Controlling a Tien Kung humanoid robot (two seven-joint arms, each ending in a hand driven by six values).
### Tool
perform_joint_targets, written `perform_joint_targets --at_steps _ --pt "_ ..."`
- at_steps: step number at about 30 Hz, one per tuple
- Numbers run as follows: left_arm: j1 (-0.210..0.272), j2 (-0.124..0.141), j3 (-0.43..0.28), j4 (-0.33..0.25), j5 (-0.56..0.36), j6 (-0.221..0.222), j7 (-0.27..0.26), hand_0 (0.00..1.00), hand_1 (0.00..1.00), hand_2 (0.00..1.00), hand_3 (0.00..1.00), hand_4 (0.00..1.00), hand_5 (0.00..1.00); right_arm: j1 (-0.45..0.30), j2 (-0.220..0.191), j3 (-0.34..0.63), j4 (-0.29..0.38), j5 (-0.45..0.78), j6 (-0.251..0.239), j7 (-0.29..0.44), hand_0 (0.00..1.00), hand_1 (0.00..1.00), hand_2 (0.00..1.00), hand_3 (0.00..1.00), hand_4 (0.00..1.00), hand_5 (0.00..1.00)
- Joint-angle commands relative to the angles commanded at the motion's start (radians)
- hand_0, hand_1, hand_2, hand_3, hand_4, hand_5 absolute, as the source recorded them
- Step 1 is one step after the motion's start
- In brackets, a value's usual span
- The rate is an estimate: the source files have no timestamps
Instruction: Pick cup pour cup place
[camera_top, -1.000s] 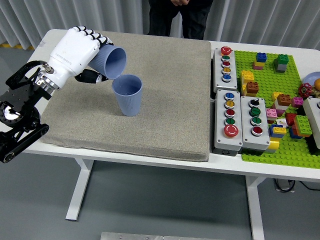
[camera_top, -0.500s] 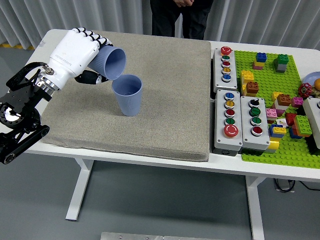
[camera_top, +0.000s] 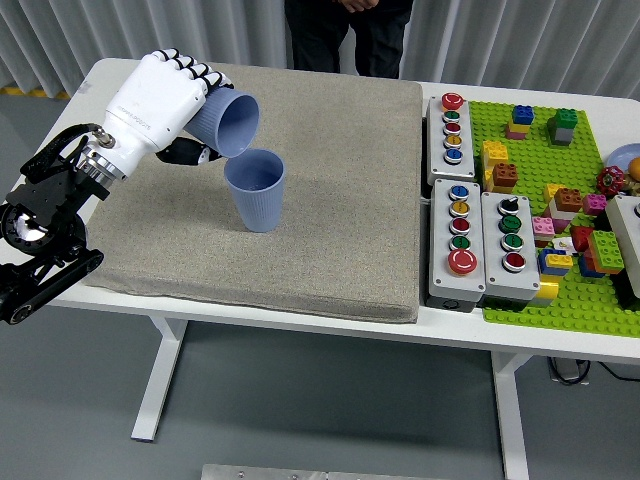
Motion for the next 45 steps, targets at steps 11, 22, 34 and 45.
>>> perform_joint_targets --at_steps 11,22,34,45 --pt "-0.024 0.005 0.035 -0.003 0.000 -0.004 0.010 0.497 0.489 0.507 0.527 0.825 0.204 0.003 0.000 -0.006 0.000 0.012 -0.001 0.002 0.722 0.690 0.738 0.703 0.337 0.285" --pt "-0.045 0.014 0.084 0.001 0.000 0.009 0.032 0.499 0.490 0.508 0.527 0.823 0.203 0.001 0.001 -0.008 0.000 0.015 -0.002 0.002 0.722 0.690 0.738 0.703 0.337 0.285" --pt "-0.041 0.017 0.082 0.004 0.000 0.013 0.034 0.500 0.491 0.508 0.528 0.820 0.195 -0.001 0.002 -0.008 0.000 0.017 -0.003 0.002 0.722 0.691 0.739 0.704 0.337 0.288" --pt "0.047 -0.001 -0.079 0.019 -0.291 0.019 -0.116 0.500 0.493 0.509 0.527 0.821 0.193 -0.005 0.002 -0.002 0.000 0.006 -0.001 0.000 0.722 0.691 0.739 0.704 0.334 0.287"
